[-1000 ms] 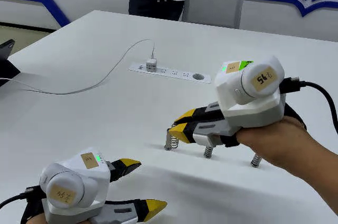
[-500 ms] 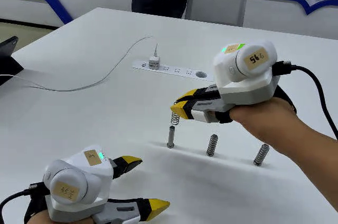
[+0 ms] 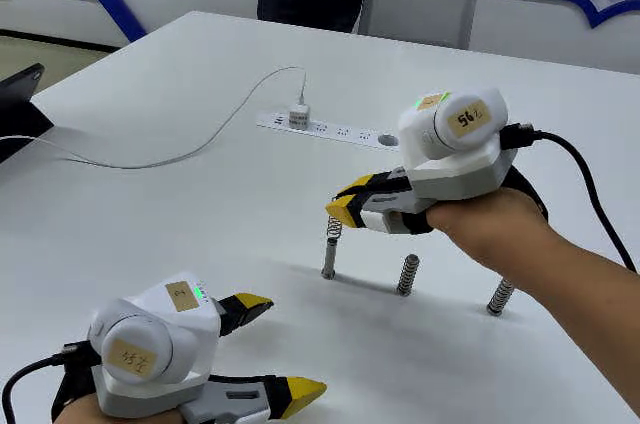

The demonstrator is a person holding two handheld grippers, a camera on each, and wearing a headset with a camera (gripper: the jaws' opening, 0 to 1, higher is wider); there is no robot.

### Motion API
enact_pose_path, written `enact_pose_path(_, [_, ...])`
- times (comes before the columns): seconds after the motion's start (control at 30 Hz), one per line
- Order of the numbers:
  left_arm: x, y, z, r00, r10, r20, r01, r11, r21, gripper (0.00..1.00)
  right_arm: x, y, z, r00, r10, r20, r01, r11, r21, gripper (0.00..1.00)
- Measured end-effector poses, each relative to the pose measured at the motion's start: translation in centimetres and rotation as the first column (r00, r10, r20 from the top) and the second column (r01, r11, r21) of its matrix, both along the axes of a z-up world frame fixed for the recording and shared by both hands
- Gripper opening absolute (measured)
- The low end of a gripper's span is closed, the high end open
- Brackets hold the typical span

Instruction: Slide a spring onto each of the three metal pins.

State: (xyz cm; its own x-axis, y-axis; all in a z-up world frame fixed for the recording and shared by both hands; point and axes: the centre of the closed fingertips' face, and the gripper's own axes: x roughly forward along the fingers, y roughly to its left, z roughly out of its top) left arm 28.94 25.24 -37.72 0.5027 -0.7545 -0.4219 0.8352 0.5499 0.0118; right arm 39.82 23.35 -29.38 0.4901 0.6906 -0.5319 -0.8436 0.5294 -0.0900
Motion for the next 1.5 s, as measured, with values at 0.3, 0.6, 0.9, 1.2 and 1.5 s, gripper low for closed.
enact_pose_path(0.3, [0.0,0.2,0.0,1.000,0.003,0.000,-0.003,1.000,0.002,0.63,0.2,-0.1,-0.7,1.000,-0.010,-0.010,0.010,1.000,-0.004,0.12])
enact_pose_path(0.6, [0.0,0.3,0.0,1.000,0.004,-0.001,-0.004,1.000,0.004,0.62,0.2,0.0,-1.4,1.000,-0.007,-0.014,0.007,1.000,-0.015,0.12])
enact_pose_path(0.9, [-0.1,0.4,-0.1,1.000,0.005,-0.004,-0.005,1.000,0.007,0.62,0.1,-0.1,-2.9,0.999,-0.013,-0.034,0.012,1.000,-0.029,0.12])
enact_pose_path(1.2, [-0.1,0.4,-0.1,1.000,0.005,-0.006,-0.005,1.000,0.007,0.63,0.1,0.0,-4.0,0.998,-0.019,-0.053,0.017,0.999,-0.039,0.12])
enact_pose_path(1.5, [-0.1,0.4,-0.3,1.000,0.008,-0.009,-0.008,1.000,0.006,0.63,0.1,0.0,-5.0,0.997,-0.025,-0.073,0.021,0.998,-0.052,0.12])
